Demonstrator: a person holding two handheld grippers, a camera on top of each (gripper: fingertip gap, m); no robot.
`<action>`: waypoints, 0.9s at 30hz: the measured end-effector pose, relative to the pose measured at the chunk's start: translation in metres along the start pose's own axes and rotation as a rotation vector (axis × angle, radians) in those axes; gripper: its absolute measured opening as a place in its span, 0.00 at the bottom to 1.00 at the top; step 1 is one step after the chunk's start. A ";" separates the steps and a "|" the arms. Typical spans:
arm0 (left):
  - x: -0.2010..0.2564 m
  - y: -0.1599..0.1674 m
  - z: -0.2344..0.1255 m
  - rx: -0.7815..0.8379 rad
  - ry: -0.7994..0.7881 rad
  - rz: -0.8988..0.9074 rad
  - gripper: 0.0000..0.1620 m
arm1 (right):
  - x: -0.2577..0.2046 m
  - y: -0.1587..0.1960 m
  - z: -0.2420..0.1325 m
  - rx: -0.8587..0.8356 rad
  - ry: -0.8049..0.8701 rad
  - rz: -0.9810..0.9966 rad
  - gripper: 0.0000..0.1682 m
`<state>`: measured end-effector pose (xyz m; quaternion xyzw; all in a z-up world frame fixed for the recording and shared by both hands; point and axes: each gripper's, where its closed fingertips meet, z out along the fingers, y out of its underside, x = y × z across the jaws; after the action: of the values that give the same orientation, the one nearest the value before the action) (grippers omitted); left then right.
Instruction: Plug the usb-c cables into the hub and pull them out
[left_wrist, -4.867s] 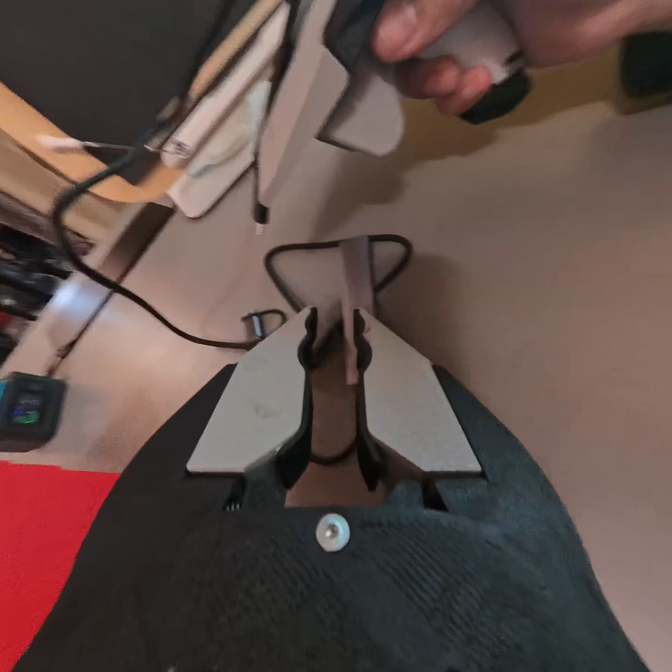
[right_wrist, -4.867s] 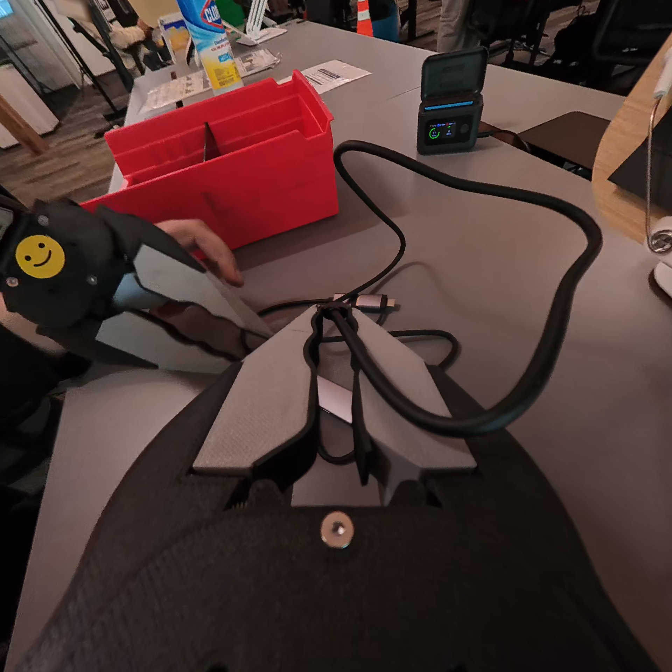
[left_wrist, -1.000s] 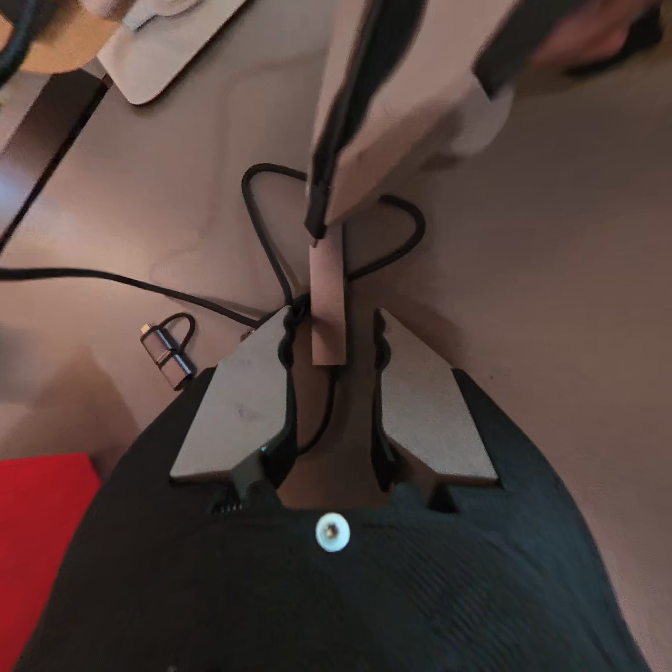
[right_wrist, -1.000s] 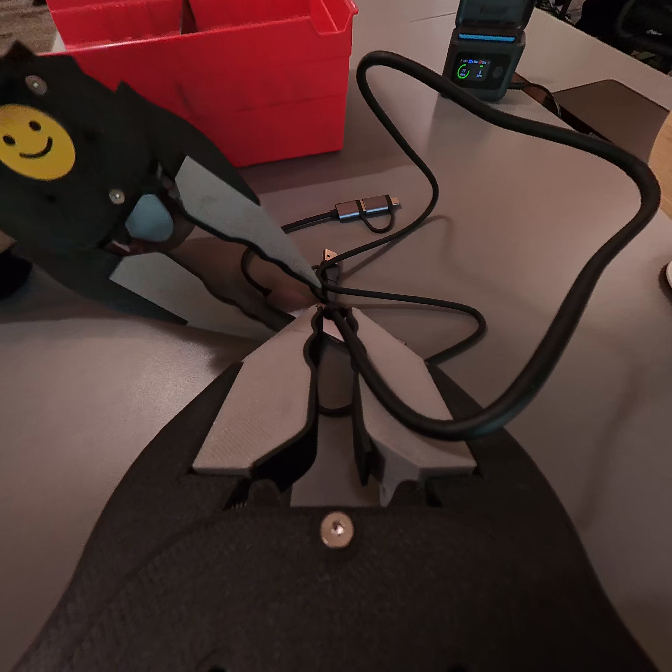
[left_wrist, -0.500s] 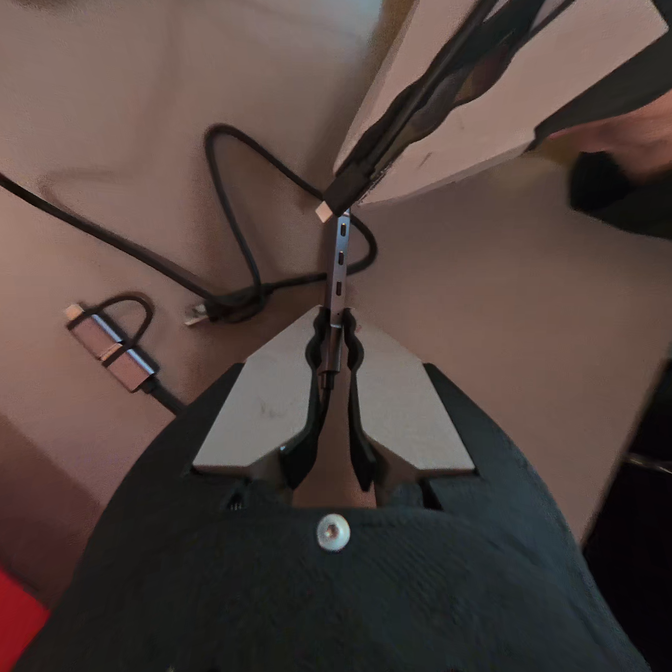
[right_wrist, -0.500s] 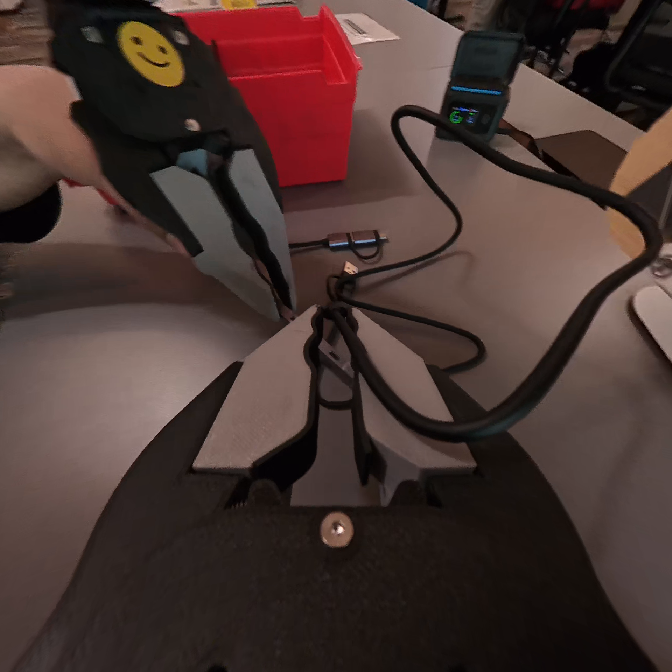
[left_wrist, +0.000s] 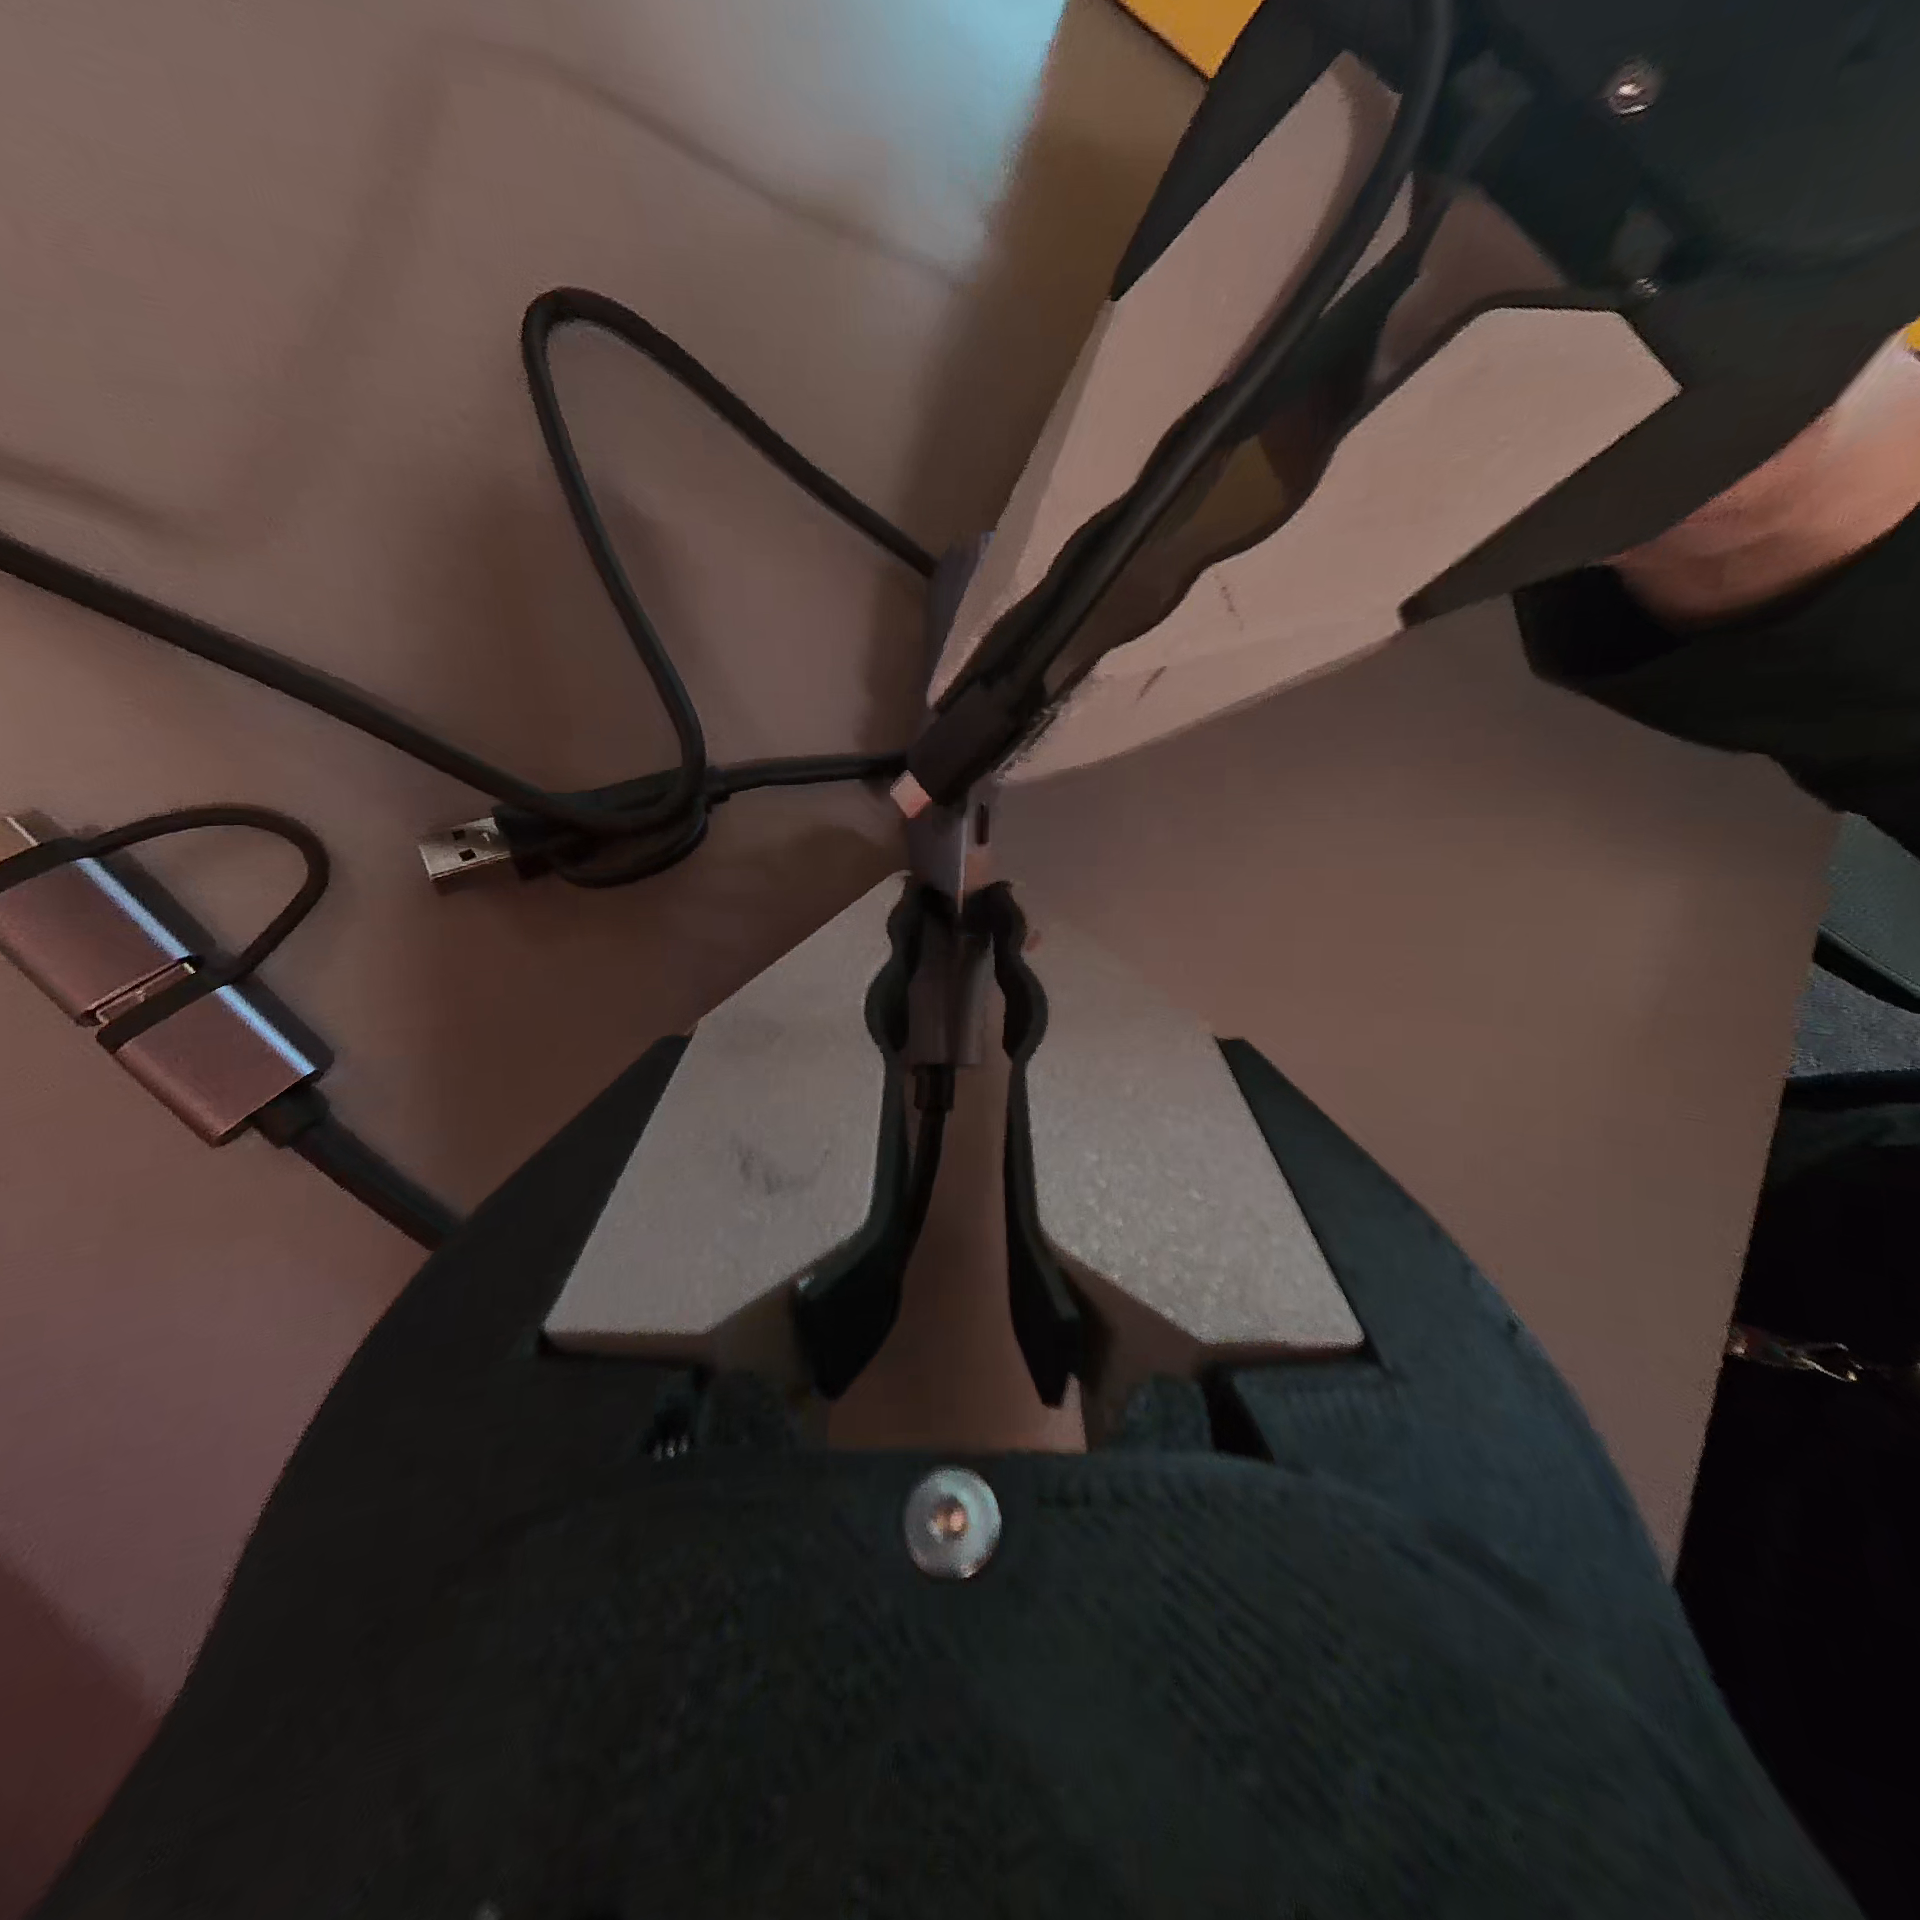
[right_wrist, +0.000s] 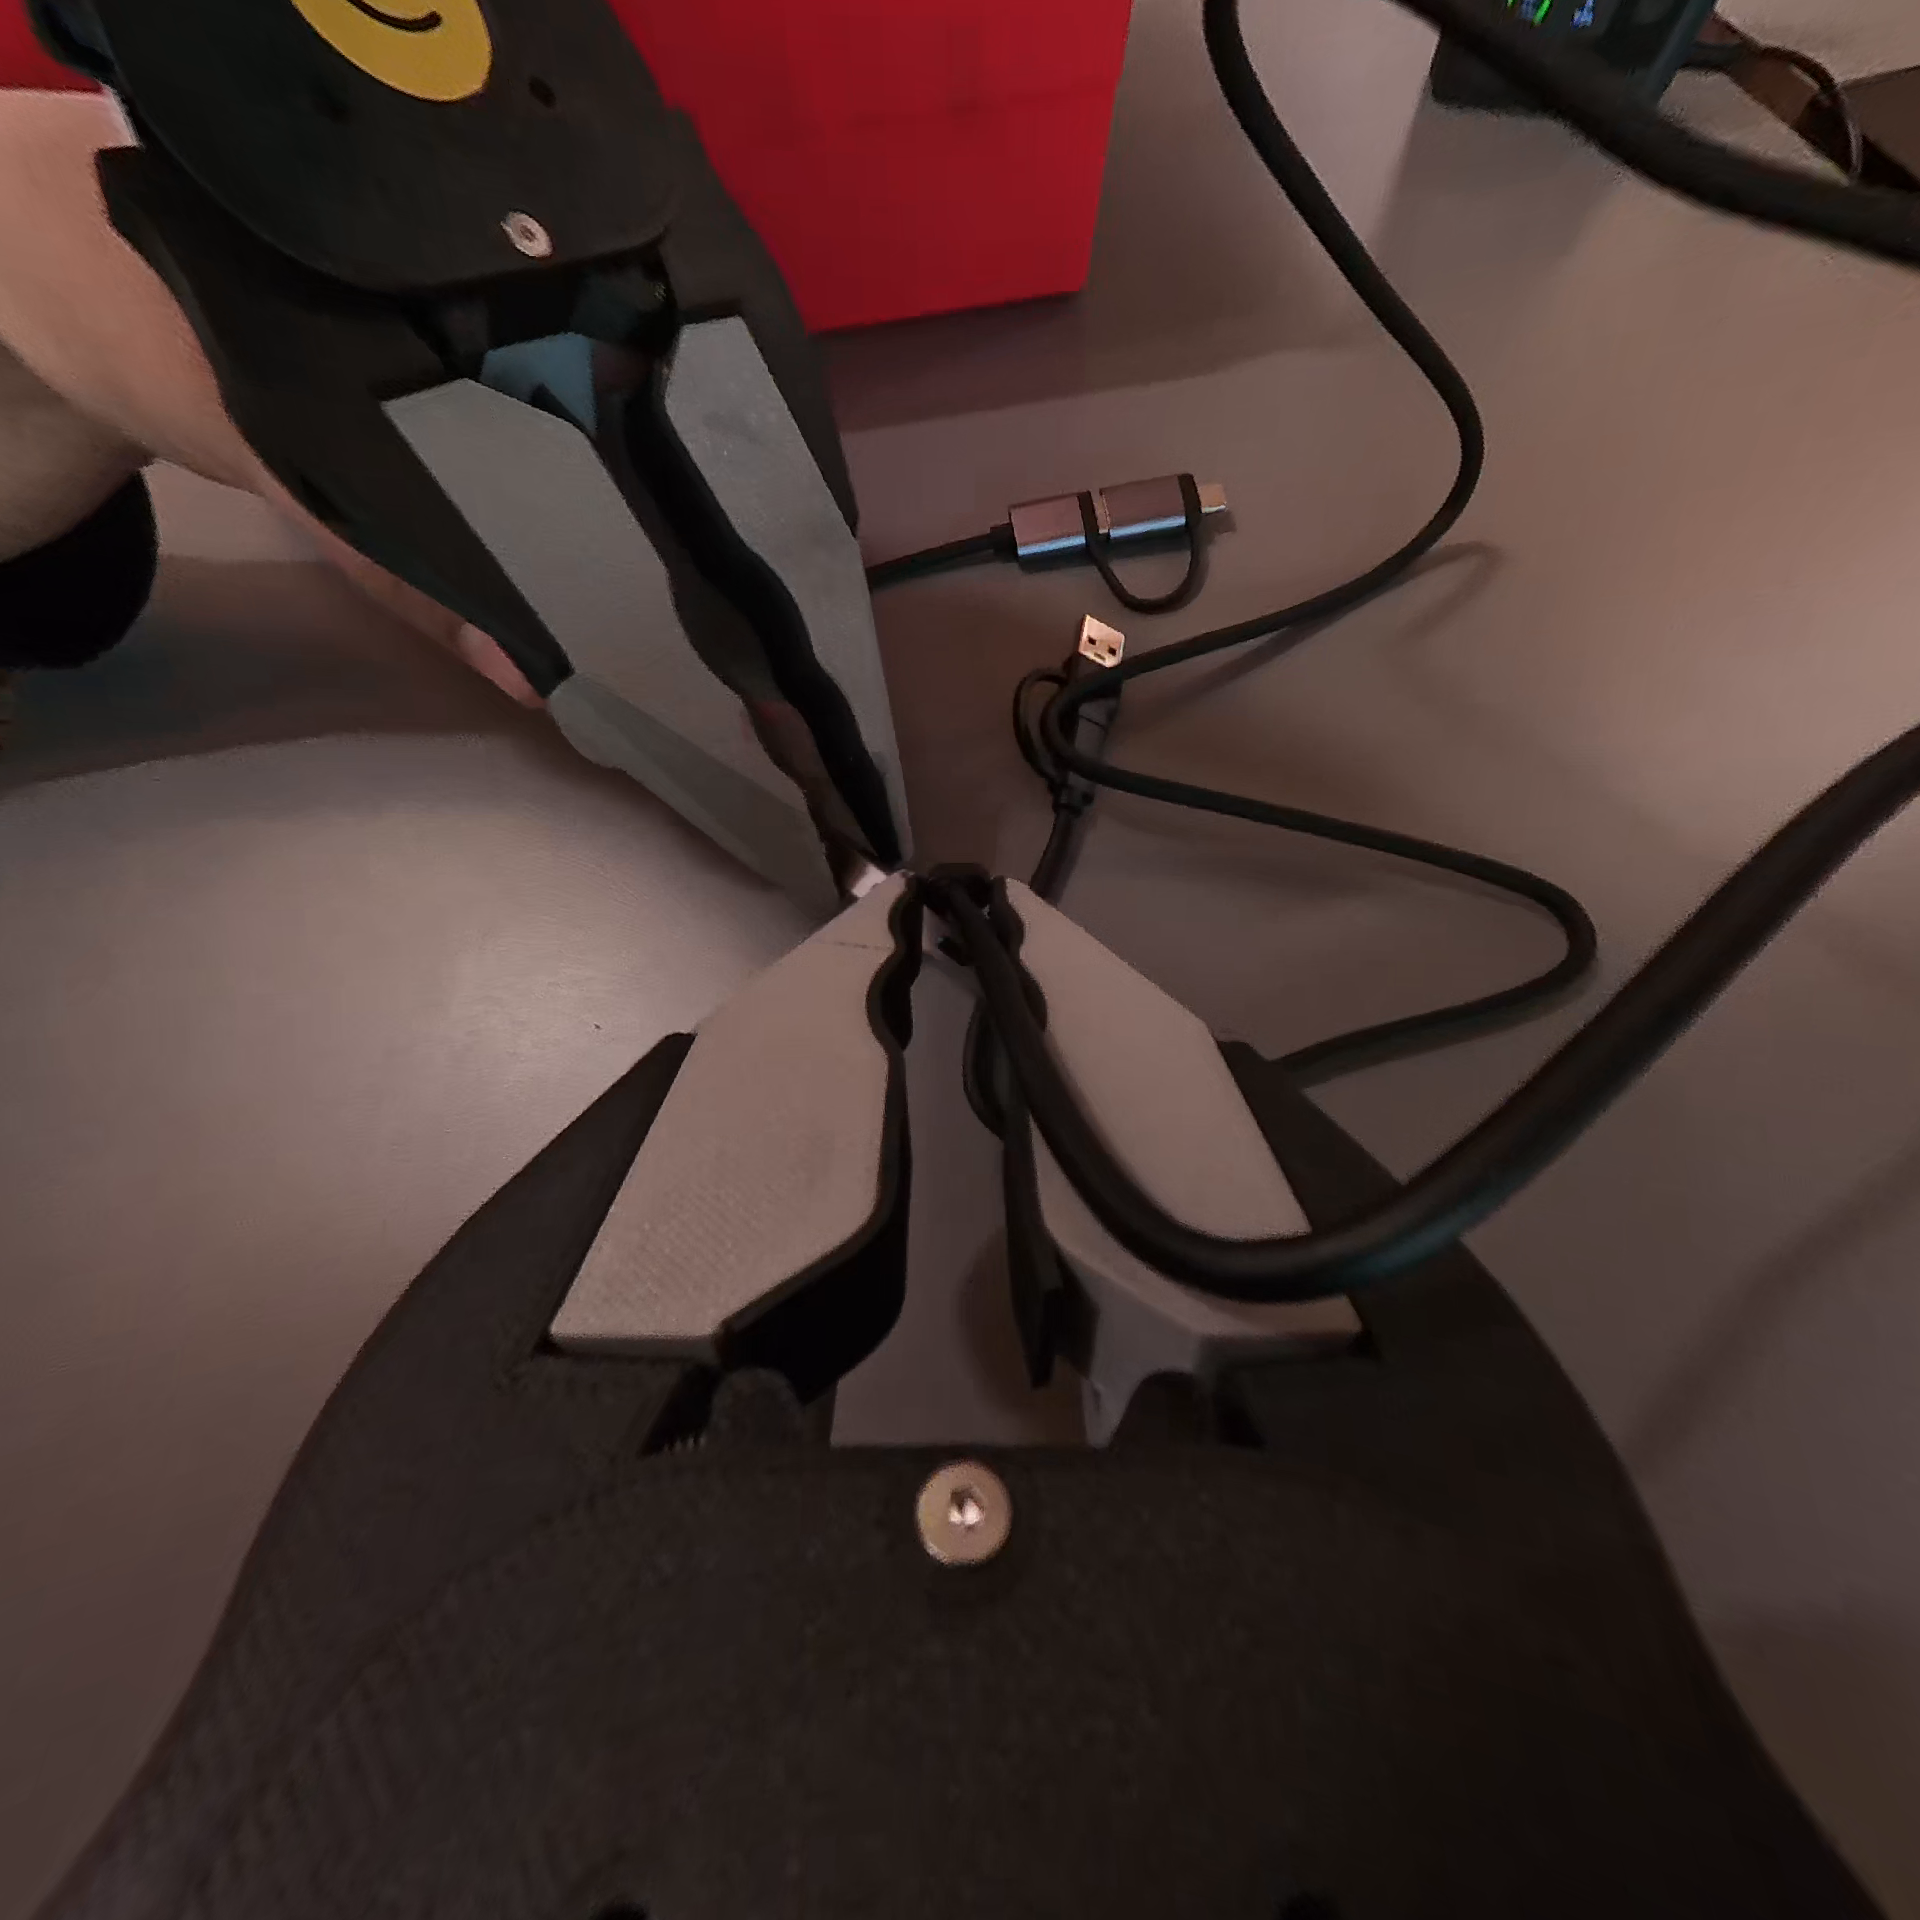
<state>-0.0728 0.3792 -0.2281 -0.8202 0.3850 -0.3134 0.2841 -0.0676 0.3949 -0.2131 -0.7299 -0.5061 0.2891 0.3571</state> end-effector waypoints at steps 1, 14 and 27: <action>0.000 0.001 0.001 0.004 -0.001 0.004 0.08 | 0.002 0.003 0.002 -0.014 0.006 0.003 0.05; 0.007 -0.007 -0.010 0.073 -0.290 0.316 0.11 | 0.009 0.011 0.007 -0.028 -0.014 0.061 0.05; -0.004 0.007 0.003 -0.111 -0.474 0.619 0.10 | 0.009 -0.008 -0.014 0.116 -0.163 0.272 0.05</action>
<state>-0.0758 0.3794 -0.2368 -0.7290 0.5544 0.0065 0.4014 -0.0582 0.4022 -0.1995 -0.7439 -0.4124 0.4218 0.3140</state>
